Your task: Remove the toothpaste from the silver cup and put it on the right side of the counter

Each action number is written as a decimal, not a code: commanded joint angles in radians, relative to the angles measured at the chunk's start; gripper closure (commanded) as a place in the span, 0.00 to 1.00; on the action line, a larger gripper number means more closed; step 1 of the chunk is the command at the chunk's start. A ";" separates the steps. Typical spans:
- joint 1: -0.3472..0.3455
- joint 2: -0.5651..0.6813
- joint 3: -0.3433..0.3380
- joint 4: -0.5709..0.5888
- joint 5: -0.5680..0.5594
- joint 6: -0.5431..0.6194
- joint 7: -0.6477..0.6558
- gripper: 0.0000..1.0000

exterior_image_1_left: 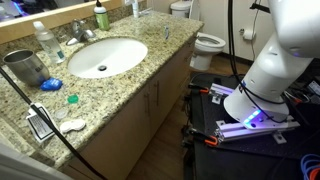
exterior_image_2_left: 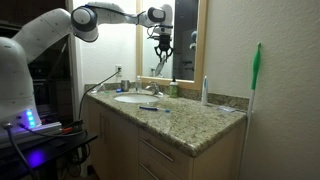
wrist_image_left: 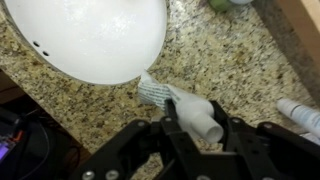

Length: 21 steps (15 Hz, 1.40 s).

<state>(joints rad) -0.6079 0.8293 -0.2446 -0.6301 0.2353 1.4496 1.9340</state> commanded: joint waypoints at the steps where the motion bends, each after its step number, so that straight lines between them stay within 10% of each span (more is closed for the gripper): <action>1: -0.082 0.061 0.052 0.060 0.058 -0.082 0.130 0.88; 2: -0.095 0.066 0.070 0.064 0.080 -0.100 0.167 0.88; 3: -0.067 0.036 0.032 0.004 0.042 -0.049 0.094 0.63; 7: -0.082 0.054 0.056 0.018 0.059 -0.067 0.145 0.63; 8: -0.082 0.054 0.057 0.023 0.059 -0.071 0.149 0.88; 21: -0.261 0.299 0.082 0.144 0.024 -0.168 0.378 0.88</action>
<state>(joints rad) -0.8455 1.0562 -0.1822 -0.5617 0.2633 1.2983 2.2417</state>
